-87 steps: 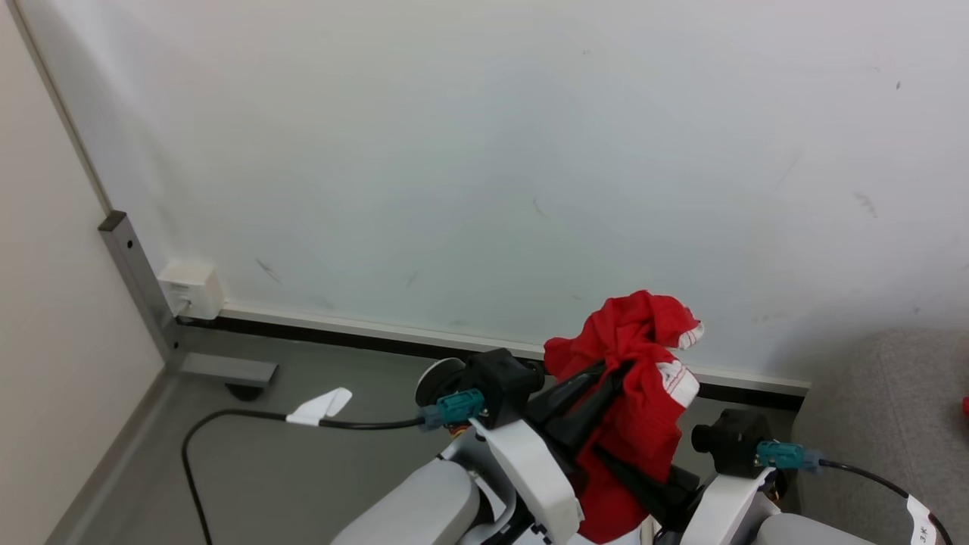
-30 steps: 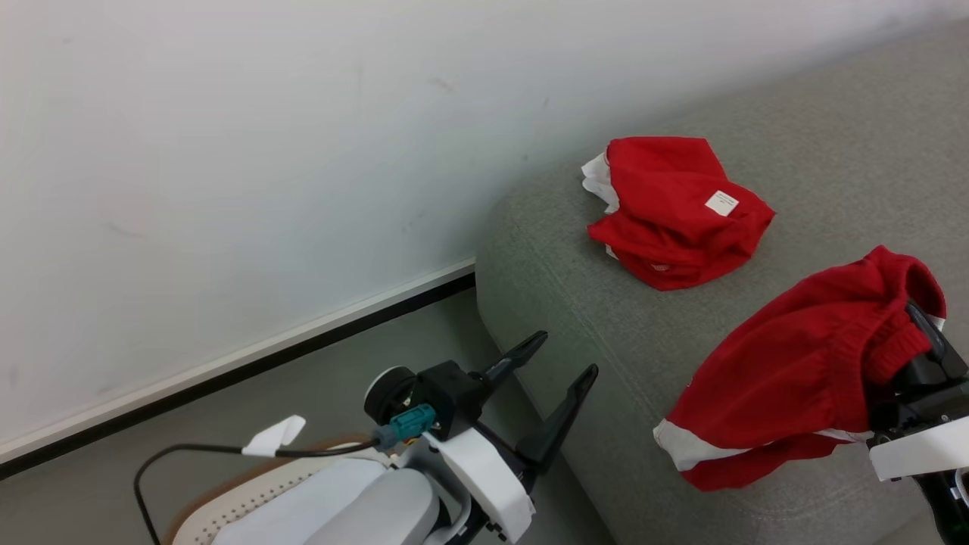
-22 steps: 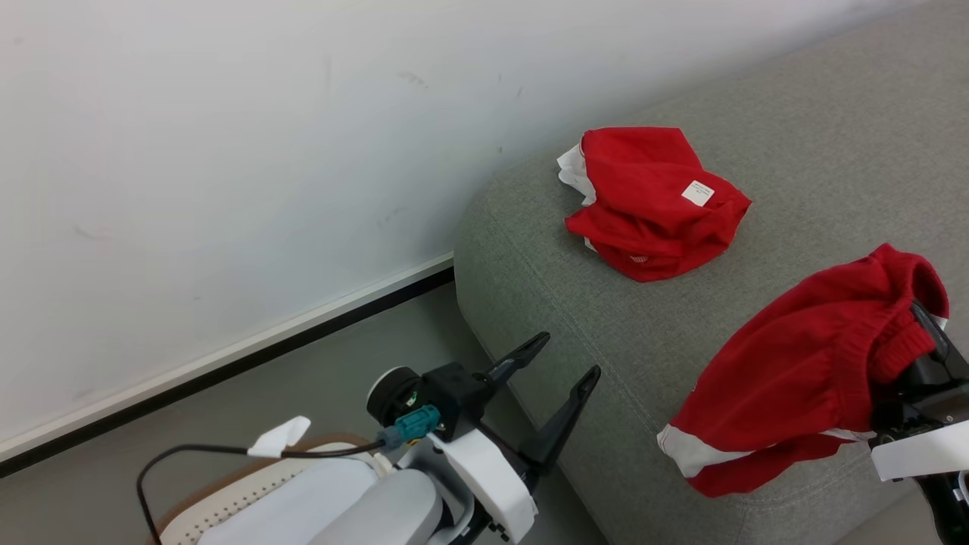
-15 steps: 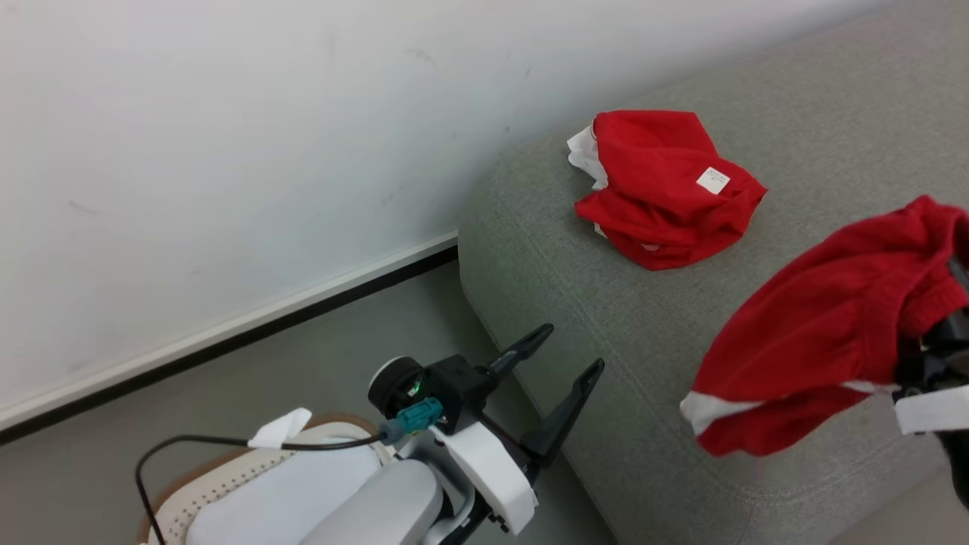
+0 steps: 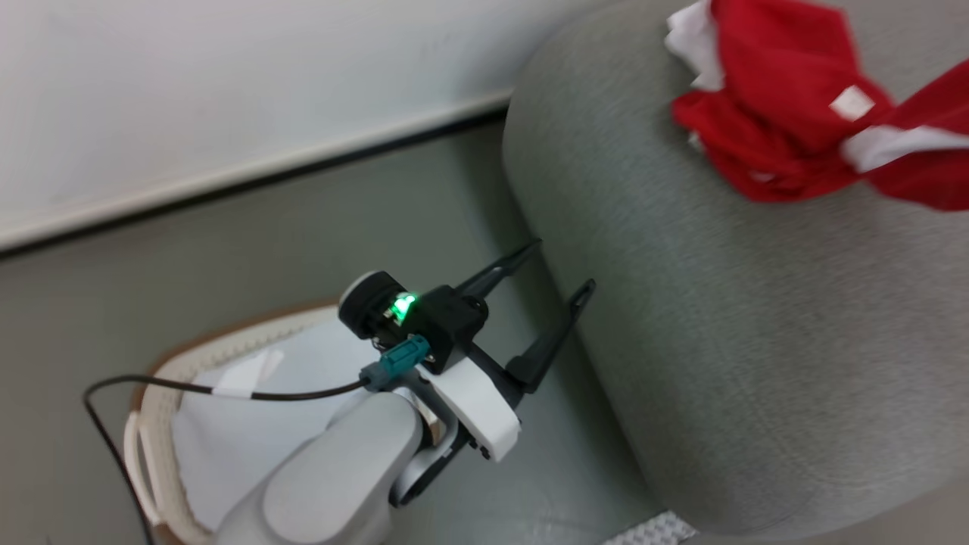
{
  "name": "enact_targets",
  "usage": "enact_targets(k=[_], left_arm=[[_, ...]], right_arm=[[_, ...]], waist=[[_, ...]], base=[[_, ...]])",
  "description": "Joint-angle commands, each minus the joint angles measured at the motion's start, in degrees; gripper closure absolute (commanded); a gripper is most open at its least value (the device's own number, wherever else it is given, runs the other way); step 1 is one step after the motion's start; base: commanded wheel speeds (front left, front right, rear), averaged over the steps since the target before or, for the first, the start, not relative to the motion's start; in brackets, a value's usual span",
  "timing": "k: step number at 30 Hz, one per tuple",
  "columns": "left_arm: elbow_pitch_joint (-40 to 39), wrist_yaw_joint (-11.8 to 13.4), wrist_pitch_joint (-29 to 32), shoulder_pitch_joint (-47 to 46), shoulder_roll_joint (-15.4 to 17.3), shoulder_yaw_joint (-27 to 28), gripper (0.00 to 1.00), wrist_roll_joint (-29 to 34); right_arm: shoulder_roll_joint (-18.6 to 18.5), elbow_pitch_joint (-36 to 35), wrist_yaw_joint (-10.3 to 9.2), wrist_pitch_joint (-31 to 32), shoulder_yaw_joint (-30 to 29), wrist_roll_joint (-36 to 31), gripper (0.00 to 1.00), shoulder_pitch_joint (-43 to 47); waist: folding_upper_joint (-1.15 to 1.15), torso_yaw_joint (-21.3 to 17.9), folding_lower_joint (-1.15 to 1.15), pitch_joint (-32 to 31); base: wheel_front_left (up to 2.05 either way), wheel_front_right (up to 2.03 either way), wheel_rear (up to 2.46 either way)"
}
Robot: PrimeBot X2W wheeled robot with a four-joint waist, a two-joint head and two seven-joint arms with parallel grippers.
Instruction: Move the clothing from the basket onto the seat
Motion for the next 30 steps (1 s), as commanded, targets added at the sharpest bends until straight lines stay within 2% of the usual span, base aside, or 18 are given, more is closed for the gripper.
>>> enact_targets(k=[1,6,12,17,20,23,24,25,30], left_arm=[[-1.5,0.3,1.1,-1.2,1.7,0.2,0.0,1.0],[-4.1,0.7,2.8,-2.9,2.9,0.1,0.0,2.0],[-6.3,1.2,3.6,-4.8,3.2,0.0,0.0,3.0],[-6.6,1.8,3.0,-4.9,3.6,0.2,0.0,2.8],[-6.2,1.9,2.5,-4.6,3.5,0.2,0.0,2.4],[-5.9,2.0,2.2,-4.4,3.3,0.2,0.0,2.1],[-5.8,2.2,2.1,-4.4,3.3,0.2,0.0,2.0],[-5.7,2.3,1.9,-4.4,3.3,0.2,0.0,1.9],[-4.4,2.2,1.1,-3.0,3.1,0.2,0.0,1.2]], right_arm=[[0.1,2.0,-0.13,0.1,-2.7,-1.5,1.0,-3.0],[-1.6,8.6,-0.13,0.1,-3.8,-2.7,1.0,-7.7],[-4.8,22.7,-0.13,1.6,1.3,-3.8,1.0,-14.0],[-3.8,32.8,-0.13,7.3,7.9,-3.4,1.0,-17.0],[-2.1,37.4,-0.13,13.3,11.3,-1.0,1.0,-17.5],[-2.0,40.0,-0.13,20.2,14.9,0.9,0.62,-17.3],[-2.3,40.3,-0.13,21.6,15.8,1.6,0.26,-17.3],[-2.9,40.7,-0.13,22.7,16.5,2.0,0.0,-17.4],[-4.0,40.6,-0.13,24.8,20.6,3.4,0.0,-17.0]], waist=[[0.0,4.9,-0.01,8.9],[0.0,7.5,-0.01,14.3],[0.0,11.2,-0.01,19.3],[0.0,12.5,-0.01,20.5],[0.0,12.8,-0.01,20.1],[0.0,12.9,-0.01,19.1],[0.0,13.0,-0.01,18.8],[0.0,12.9,-0.01,18.5],[0.0,12.4,-0.01,15.0]], base=[[0.0,0.0,0.0],[0.0,0.0,0.0],[0.0,0.0,0.0],[0.0,0.0,0.0],[0.0,0.0,0.0],[0.0,0.0,0.0],[0.0,0.0,0.0],[0.0,0.0,0.0],[0.0,0.0,0.0]])
